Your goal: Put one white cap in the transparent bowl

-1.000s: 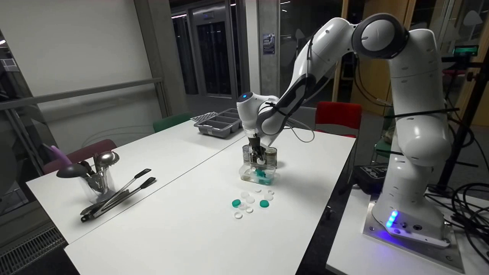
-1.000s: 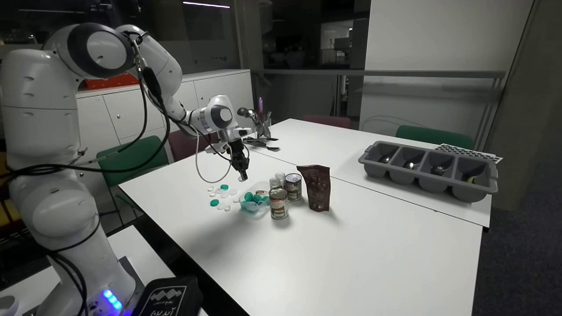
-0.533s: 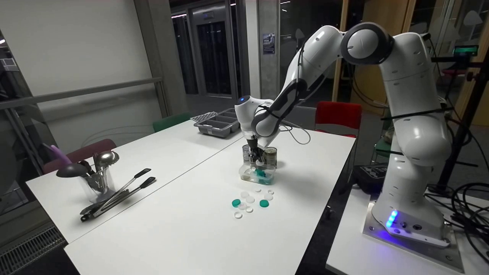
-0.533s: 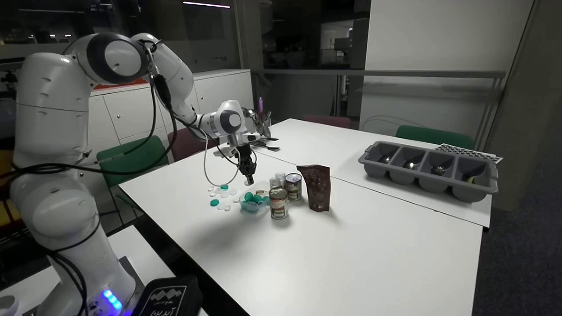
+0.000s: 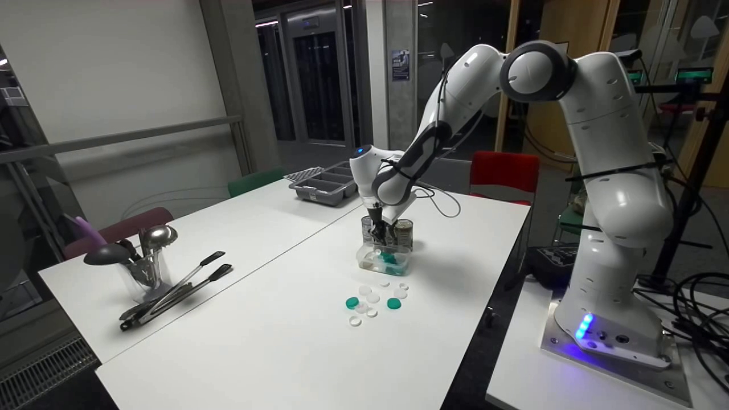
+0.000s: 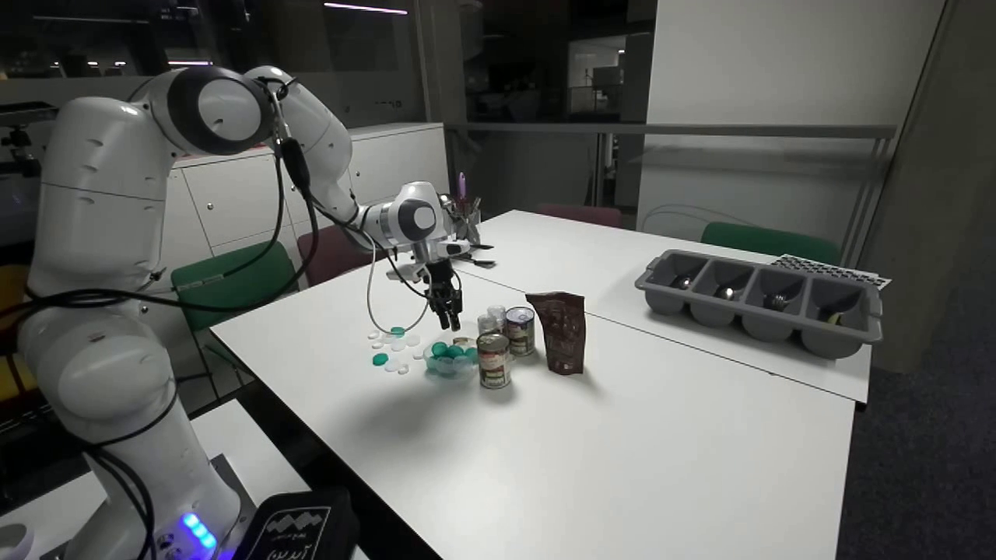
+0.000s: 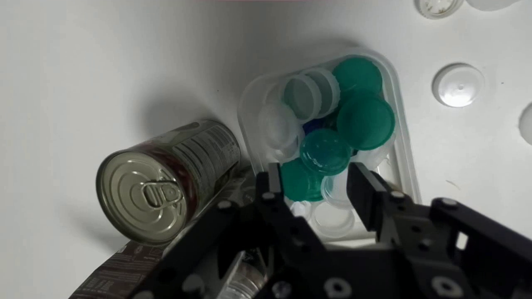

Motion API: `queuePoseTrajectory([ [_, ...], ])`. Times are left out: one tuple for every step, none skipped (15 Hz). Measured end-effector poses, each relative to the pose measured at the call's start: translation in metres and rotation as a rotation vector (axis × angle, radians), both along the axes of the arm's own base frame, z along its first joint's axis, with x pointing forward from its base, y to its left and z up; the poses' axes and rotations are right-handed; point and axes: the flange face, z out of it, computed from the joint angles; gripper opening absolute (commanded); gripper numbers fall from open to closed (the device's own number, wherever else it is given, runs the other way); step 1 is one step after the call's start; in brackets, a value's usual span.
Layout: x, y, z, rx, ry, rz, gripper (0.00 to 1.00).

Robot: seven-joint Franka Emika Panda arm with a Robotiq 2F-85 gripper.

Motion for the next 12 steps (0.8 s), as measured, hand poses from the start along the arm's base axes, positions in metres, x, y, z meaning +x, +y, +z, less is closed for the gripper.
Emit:
queuePoseTrajectory([
  [0.0,0.003,0.001,-0.002,-0.003,0.006,0.87],
  [-0.001,0.008,0.004,-0.006,-0.008,0.019,0.95],
  [-0.003,0.016,0.007,-0.016,-0.013,0.042,0.99],
  [-0.008,0.027,0.012,-0.033,-0.021,0.073,1.0],
  [-0.015,0.04,0.017,-0.055,-0.029,0.113,1.0],
  [-0.024,0.054,0.022,-0.08,-0.038,0.163,1.0],
  [-0.036,0.072,0.028,-0.105,-0.049,0.219,1.0],
  [-0.048,0.09,0.034,-0.125,-0.063,0.274,1.0],
  [-0.06,0.109,0.04,-0.137,-0.081,0.328,1.0],
  [-0.071,0.128,0.046,-0.135,-0.107,0.378,1.0],
  [-0.081,0.147,0.053,-0.117,-0.142,0.424,1.0],
  [-0.089,0.159,0.059,-0.103,-0.165,0.451,1.0],
])
